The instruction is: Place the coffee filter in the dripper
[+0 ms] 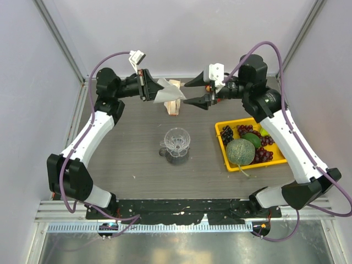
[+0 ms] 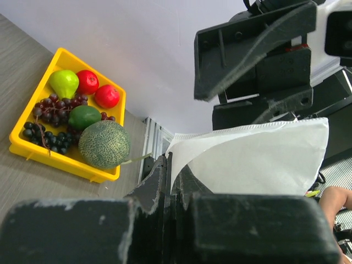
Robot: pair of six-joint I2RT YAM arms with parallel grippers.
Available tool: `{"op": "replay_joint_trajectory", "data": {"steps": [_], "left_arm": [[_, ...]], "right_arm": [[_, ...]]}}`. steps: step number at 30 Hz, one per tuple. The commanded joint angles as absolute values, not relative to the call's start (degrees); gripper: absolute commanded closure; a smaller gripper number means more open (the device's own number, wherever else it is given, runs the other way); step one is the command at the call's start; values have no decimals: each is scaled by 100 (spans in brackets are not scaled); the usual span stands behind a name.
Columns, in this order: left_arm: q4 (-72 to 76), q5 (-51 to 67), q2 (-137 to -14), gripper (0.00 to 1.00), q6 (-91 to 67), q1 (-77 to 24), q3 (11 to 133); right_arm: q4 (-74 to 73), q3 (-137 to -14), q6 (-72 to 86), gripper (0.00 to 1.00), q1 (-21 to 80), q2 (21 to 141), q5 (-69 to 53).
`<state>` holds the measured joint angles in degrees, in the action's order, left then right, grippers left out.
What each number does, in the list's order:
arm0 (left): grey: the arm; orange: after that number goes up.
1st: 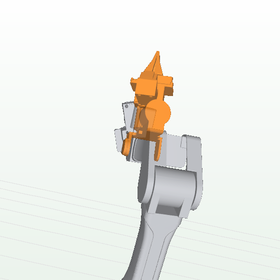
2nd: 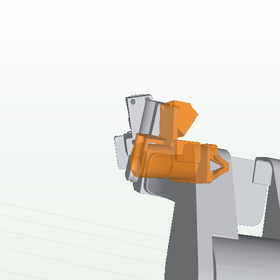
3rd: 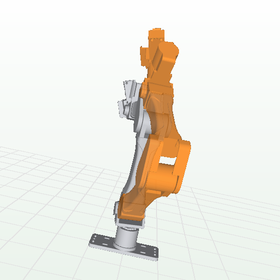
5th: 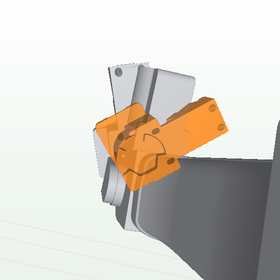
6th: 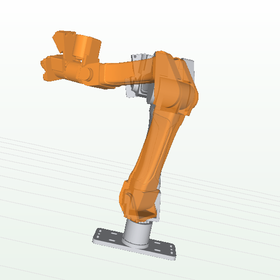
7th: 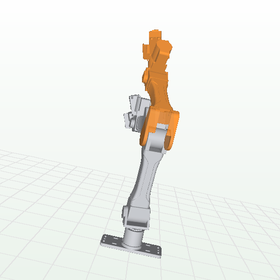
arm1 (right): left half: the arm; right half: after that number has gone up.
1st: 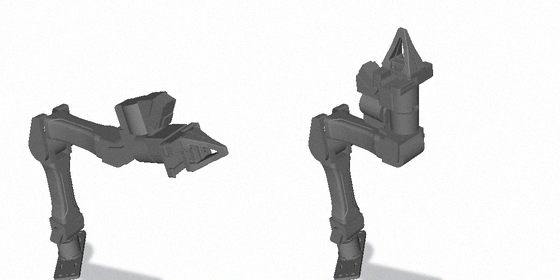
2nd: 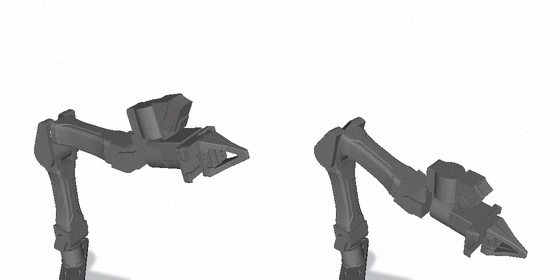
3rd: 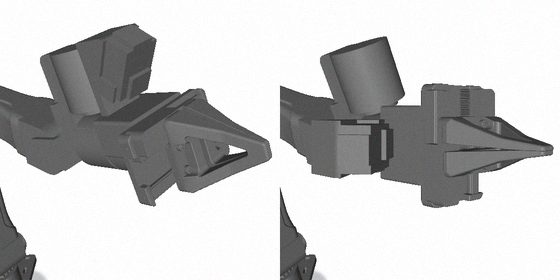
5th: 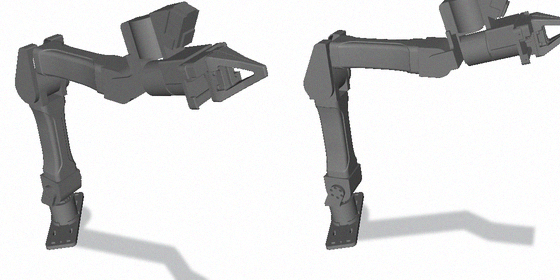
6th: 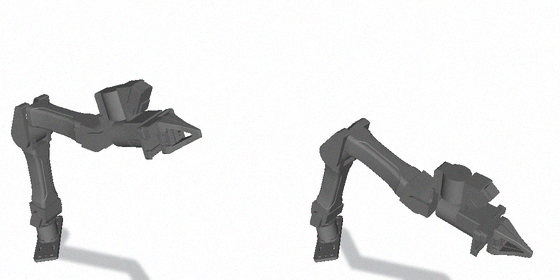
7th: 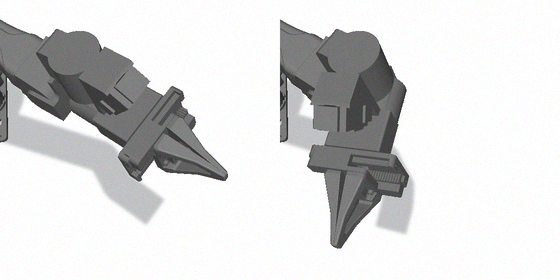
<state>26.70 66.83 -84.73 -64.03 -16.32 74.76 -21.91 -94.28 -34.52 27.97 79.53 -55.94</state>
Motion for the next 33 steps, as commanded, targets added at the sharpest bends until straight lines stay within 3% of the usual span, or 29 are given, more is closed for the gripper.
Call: {"op": "replay_joint_trajectory", "data": {"steps": [1,6,15,24,33], "left_arm": [[3050,6838,-8411,100,-6583,-1564,7655],[3067,6785,-8411,100,-6592,-1564,7629],[3041,6794,-8446,100,-6548,-1661,7708],[3023,6829,-8385,100,-6513,-1661,7708],[3033,6917,-8350,100,-6495,-1670,7717]], "right_arm": [[-3092,-9878,-3857,45,2532,7937,-5766],[-3691,-9888,-4439,56,2496,7936,-5835],[-3262,-10178,-3868,60,2646,8165,-5862],[-3190,-10353,-3850,94,2733,8420,-5660],[-3762,-10547,-4315,95,2742,8508,-5616]]}}
